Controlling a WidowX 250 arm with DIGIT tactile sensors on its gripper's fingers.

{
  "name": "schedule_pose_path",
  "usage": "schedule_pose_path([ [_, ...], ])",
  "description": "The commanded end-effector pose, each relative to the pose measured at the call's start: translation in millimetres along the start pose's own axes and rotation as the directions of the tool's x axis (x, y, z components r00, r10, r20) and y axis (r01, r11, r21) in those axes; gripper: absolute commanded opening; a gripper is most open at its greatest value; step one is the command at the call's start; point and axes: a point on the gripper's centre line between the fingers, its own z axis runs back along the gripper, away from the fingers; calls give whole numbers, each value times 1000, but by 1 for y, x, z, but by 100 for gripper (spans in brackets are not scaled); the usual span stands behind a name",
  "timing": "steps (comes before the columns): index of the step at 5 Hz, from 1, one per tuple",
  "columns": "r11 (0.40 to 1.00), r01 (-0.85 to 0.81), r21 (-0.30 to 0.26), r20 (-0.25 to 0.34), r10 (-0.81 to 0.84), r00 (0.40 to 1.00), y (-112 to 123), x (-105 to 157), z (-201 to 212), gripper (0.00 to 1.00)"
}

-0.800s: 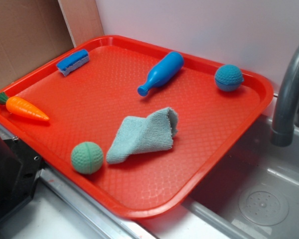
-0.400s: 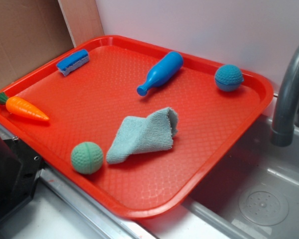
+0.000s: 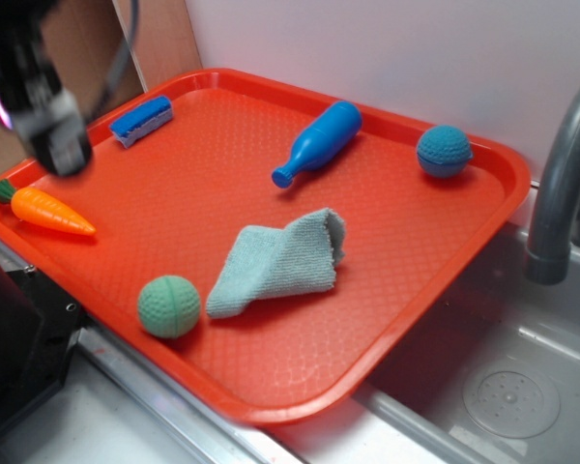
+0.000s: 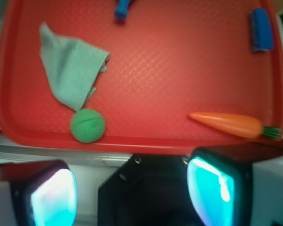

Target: Grab the green ball.

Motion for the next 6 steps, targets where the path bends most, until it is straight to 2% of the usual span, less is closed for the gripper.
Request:
schedule_pose_path([
  [1, 999, 27, -27, 18, -26, 999, -6, 7, -80, 100],
  [2, 994, 82, -75, 37, -79, 996, -7, 25, -100, 100],
  [3, 972, 225, -70, 38, -223, 974, -25, 34, -103, 100],
  [4, 972, 226, -70, 57, -222, 973, -30, 30, -89, 100],
  [6, 998, 49, 33, 87, -51, 995, 5, 32, -1, 100],
])
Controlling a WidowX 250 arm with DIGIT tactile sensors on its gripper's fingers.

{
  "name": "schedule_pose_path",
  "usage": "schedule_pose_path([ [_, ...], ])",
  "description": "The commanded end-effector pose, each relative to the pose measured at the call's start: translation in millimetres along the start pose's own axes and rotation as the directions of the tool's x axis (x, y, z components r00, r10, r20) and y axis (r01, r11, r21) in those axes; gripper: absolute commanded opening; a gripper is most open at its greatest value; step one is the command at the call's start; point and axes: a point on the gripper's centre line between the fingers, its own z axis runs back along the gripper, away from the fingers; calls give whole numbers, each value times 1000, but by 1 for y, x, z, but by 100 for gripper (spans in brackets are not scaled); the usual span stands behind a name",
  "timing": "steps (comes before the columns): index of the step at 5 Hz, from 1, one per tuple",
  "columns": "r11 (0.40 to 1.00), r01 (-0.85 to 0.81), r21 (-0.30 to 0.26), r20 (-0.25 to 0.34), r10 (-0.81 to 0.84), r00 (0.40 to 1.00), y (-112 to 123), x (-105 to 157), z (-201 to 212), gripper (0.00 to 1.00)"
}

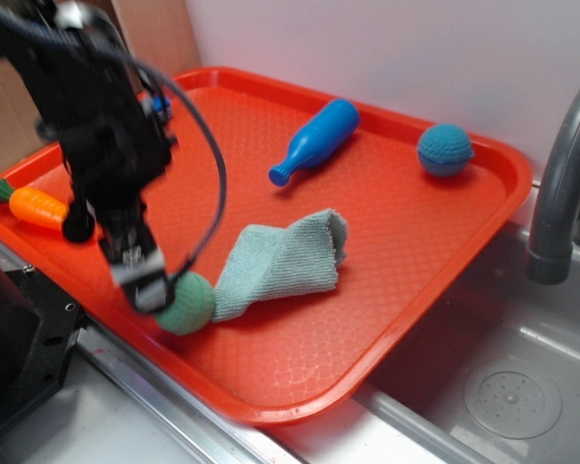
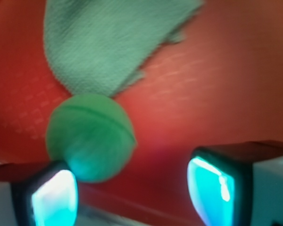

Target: Grab the green ball.

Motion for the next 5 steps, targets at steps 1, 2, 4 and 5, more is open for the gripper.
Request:
schedule_pose_path([
  [1, 994, -102, 47, 37, 100, 994, 12, 7, 56, 100],
  [2, 994, -102, 47, 37, 100, 994, 12, 7, 56, 100],
  [4, 995, -94, 25, -35, 95, 995, 0, 2, -9, 100],
  [5, 995, -75, -71, -22, 74, 997, -14, 6, -40, 100],
])
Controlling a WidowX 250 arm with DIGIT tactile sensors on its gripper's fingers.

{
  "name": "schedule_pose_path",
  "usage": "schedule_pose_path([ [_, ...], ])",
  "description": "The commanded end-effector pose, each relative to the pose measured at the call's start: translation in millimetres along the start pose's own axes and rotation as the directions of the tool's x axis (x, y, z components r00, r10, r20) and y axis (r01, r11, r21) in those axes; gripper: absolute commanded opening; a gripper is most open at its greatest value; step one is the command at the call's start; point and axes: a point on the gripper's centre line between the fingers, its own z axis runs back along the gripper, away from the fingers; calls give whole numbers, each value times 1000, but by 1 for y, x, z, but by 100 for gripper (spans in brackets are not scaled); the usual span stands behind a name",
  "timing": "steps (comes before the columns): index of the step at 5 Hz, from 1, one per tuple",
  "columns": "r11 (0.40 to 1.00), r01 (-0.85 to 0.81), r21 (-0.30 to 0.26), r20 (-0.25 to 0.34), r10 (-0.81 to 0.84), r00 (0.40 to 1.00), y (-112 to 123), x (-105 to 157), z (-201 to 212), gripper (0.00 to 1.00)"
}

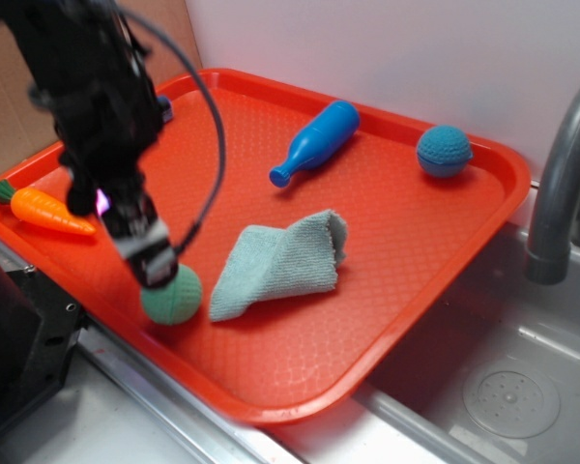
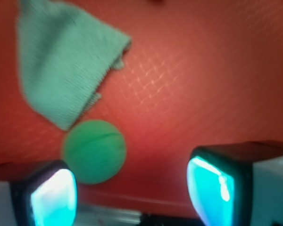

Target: Grab the green ball.

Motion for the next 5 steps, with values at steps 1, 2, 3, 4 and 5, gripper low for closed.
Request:
schedule_pose_path([
  [1, 997, 39, -68, 2, -39, 999, -31, 4, -36, 100],
  [2, 997, 20, -74, -2, -20, 1000, -31, 5, -41, 0],
  [3, 997, 18, -69, 22, -16, 1000, -30, 12, -27, 0],
  [4, 999, 4, -35, 57, -2, 998, -18, 24, 3, 0],
  [5, 988, -144, 58, 109, 137, 985, 29, 29, 54, 0],
])
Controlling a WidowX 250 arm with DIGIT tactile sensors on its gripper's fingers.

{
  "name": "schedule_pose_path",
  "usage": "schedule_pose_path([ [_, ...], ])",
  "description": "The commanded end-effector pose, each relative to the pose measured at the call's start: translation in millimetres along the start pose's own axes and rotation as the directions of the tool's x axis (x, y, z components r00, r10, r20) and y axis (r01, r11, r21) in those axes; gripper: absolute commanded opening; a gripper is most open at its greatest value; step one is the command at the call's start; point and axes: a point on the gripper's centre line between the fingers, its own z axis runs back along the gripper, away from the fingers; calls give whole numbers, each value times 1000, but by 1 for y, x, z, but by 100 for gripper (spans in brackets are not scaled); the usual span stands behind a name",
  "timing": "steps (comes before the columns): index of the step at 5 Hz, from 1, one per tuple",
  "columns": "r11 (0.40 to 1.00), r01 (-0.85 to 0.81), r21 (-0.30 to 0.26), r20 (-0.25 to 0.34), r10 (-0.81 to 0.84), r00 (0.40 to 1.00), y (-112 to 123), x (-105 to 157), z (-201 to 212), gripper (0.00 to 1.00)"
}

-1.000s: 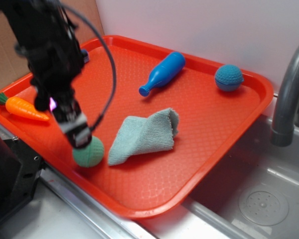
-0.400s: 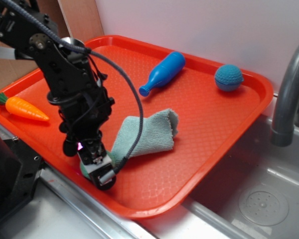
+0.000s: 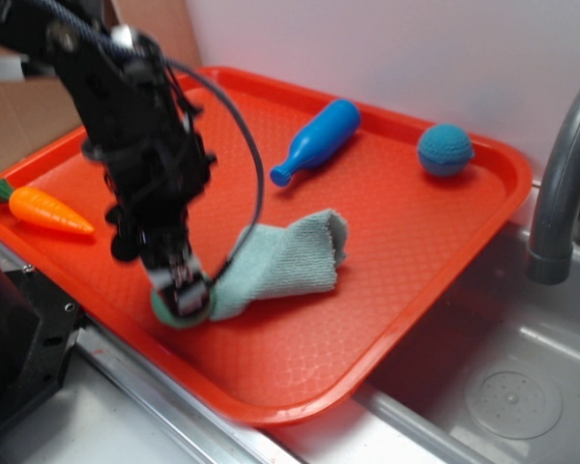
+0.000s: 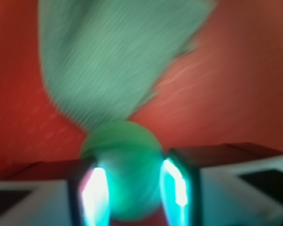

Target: Grab the green ball.

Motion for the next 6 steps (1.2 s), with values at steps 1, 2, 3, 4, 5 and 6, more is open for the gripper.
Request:
schedule_pose_path([
  [1, 942, -305, 140, 108, 292, 950, 80, 4, 97, 0],
  [2, 951, -304, 61, 140, 293, 946, 96, -1, 99, 0],
  [3, 981, -189, 33, 99, 185, 978, 73, 0, 80, 100],
  [4, 995, -103, 10, 37, 103, 994, 29, -9, 57, 100],
  [5, 996, -82, -33, 17, 83, 996, -3, -16, 41, 100],
  [6, 998, -47, -50, 5, 48, 999, -10, -22, 33, 100],
])
